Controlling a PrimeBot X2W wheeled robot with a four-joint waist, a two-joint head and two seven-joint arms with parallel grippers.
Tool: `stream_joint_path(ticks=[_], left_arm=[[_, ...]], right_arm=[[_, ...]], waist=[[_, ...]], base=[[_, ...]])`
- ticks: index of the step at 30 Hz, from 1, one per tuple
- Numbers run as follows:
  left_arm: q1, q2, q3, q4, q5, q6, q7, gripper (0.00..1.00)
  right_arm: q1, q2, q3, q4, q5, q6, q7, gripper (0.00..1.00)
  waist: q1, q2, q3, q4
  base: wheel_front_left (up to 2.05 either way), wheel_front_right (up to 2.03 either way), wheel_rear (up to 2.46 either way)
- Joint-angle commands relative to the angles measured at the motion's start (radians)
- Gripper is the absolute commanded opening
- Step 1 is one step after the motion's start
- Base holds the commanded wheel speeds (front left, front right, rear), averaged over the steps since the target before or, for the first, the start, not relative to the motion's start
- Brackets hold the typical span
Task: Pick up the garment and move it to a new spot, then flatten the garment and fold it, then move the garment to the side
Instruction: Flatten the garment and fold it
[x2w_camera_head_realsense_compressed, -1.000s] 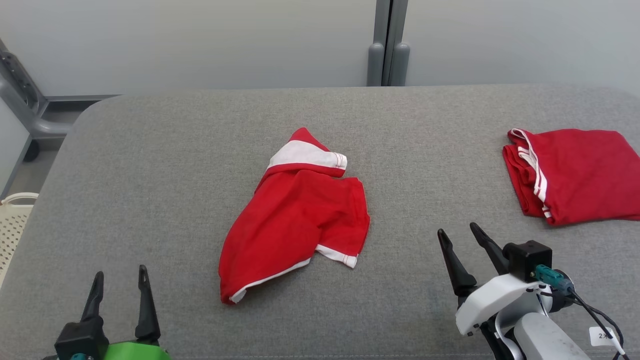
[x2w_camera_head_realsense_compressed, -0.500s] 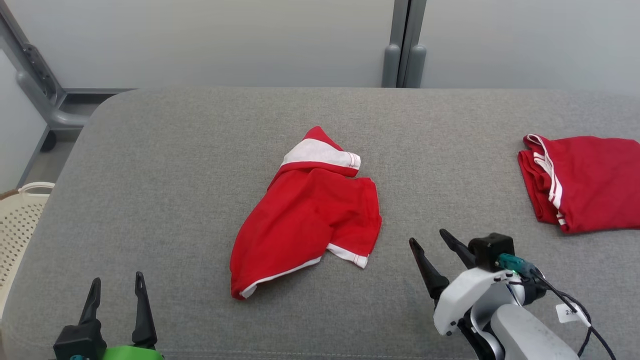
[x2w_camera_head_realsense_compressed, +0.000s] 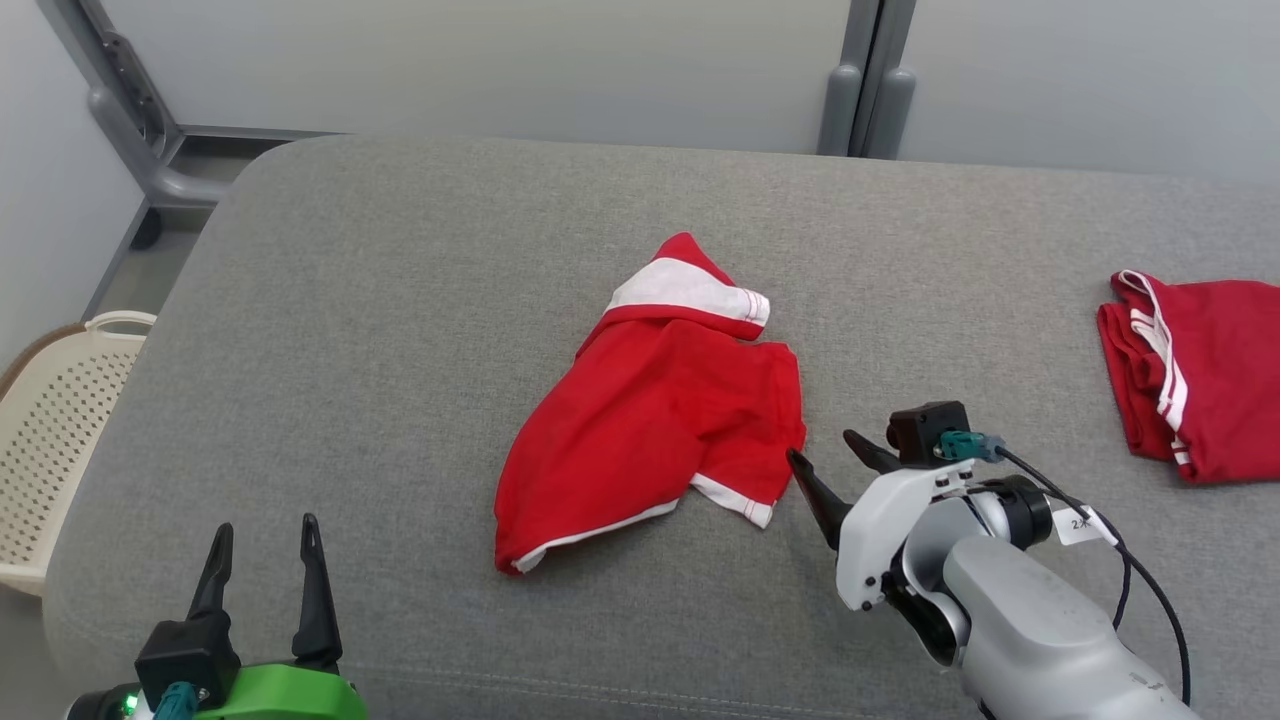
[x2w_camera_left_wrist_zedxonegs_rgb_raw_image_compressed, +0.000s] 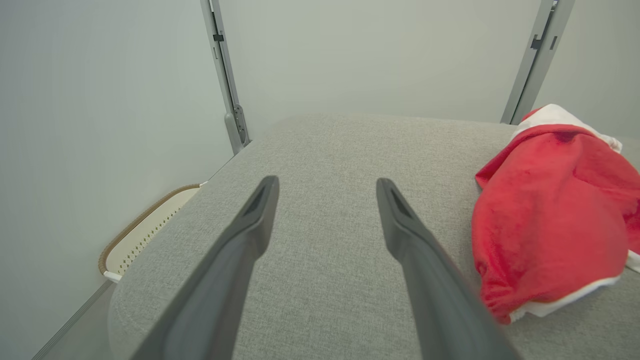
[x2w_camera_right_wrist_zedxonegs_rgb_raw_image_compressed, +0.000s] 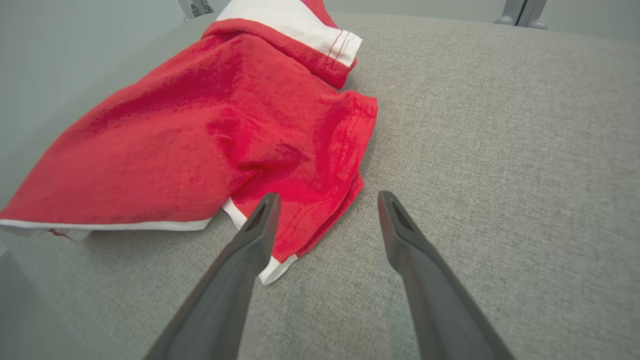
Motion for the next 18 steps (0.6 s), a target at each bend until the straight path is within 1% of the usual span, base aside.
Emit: stream_joint_path(ticks=[1, 11, 12, 14, 16, 17, 18], left_arm=[[-0.016, -0.005, -0.001, 0.002, 0.005, -0.005, -0.003, 1.00], [-0.052, -0.027, -0.030, 0.021, 0.022, -0.026, -0.003, 1.00], [-0.055, -0.028, -0.032, 0.023, 0.022, -0.028, -0.003, 1.00], [-0.054, -0.030, -0.034, 0.027, 0.024, -0.030, -0.003, 1.00], [-0.057, -0.032, -0.036, 0.030, 0.023, -0.031, -0.003, 1.00], [-0.058, -0.032, -0.036, 0.032, 0.024, -0.033, -0.003, 1.00], [-0.059, -0.033, -0.036, 0.034, 0.024, -0.035, -0.003, 1.00]], right_arm=[[-0.022, -0.002, 0.011, 0.028, 0.015, -0.001, -0.002, 1.00], [-0.100, 0.015, 0.088, 0.208, 0.116, -0.001, -0.022, 1.00], [-0.104, 0.015, 0.093, 0.222, 0.124, -0.001, -0.024, 0.98], [-0.109, 0.018, 0.104, 0.246, 0.137, -0.001, -0.031, 0.55], [-0.110, 0.021, 0.115, 0.266, 0.152, -0.001, -0.037, 0.31], [-0.112, 0.021, 0.122, 0.273, 0.159, -0.001, -0.039, 0.10], [-0.115, 0.021, 0.127, 0.278, 0.167, -0.001, -0.042, 0.00]], waist=[[0.0000, 0.0000, 0.013, 0.020], [0.0000, 0.0000, 0.040, 0.090], [0.0000, 0.0000, 0.041, 0.095], [0.0000, 0.0000, 0.042, 0.103], [0.0000, 0.0000, 0.042, 0.109], [0.0000, 0.0000, 0.042, 0.111], [0.0000, 0.0000, 0.042, 0.112]], base=[[0.00, 0.00, 0.00], [0.00, 0.00, 0.00], [0.00, 0.00, 0.00], [0.00, 0.00, 0.00], [0.00, 0.00, 0.00], [0.00, 0.00, 0.00], [0.00, 0.00, 0.00]])
